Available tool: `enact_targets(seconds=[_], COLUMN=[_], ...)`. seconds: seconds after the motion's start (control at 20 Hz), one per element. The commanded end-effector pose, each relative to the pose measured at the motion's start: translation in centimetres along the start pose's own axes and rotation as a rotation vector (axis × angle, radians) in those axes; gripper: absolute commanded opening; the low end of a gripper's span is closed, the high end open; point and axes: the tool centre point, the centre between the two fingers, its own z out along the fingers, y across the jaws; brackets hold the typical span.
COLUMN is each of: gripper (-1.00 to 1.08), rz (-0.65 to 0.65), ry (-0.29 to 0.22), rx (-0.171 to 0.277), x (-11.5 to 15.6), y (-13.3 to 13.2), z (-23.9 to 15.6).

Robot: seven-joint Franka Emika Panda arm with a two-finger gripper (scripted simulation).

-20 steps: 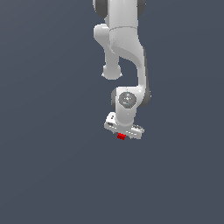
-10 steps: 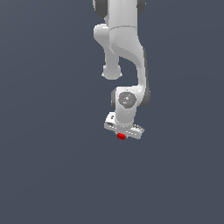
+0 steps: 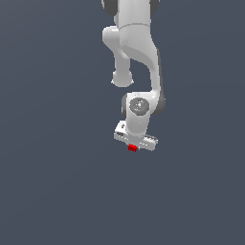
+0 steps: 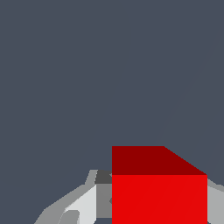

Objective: Pick up the red cube and move it to a goal position.

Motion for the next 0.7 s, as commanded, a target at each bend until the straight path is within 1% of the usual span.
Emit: enact_targets(seconds=[0.0,0.3,0.65], gripper=[-1.0,-1.0,-1.0], rz=[0.0,0.0,0.0], ry=[0.002,0.002,0.002], rx=[0.001,0.001,0.001], x=[0.1,0.1,0.2], y=[0.0,0.2,0.5], z=[-1.2,-5.6,-13.3])
